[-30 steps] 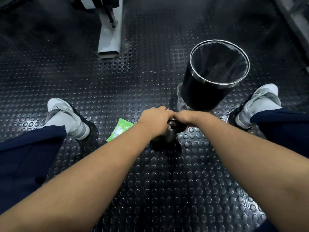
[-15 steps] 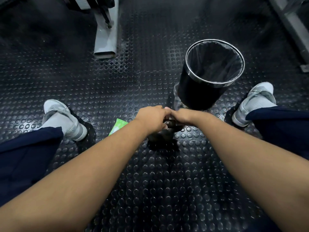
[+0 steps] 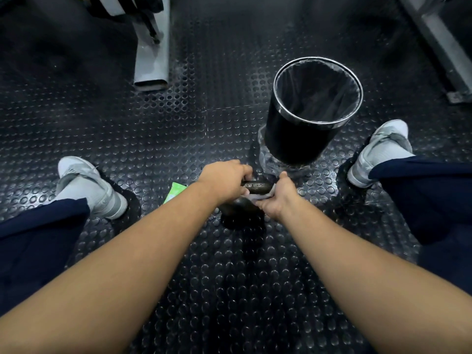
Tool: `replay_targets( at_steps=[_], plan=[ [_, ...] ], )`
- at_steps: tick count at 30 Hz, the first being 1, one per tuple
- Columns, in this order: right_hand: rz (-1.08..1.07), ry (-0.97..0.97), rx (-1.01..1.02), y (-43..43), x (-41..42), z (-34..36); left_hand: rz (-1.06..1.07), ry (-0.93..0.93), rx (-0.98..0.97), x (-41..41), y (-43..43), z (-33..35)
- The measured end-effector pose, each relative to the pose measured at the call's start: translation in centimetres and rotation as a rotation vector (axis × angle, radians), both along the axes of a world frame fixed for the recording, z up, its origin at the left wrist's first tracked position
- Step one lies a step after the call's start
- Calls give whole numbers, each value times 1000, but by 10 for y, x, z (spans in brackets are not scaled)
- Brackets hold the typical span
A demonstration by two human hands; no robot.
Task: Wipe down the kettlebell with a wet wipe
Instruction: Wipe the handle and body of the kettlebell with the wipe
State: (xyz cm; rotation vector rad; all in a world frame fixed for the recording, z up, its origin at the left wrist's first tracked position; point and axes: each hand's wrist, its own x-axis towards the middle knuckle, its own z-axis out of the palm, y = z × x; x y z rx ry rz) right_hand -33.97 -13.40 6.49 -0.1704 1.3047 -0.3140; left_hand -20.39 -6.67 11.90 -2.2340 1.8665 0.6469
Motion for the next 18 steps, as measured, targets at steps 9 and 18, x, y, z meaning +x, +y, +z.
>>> replay_targets(
  at_steps=[9,18],
  plan=[
    [-122,-19,-49,4,9,3,-54,26,17,0,-6,2],
    [-140,-62,41,1,4,10,-36,31,18,3,-5,3]
  ],
)
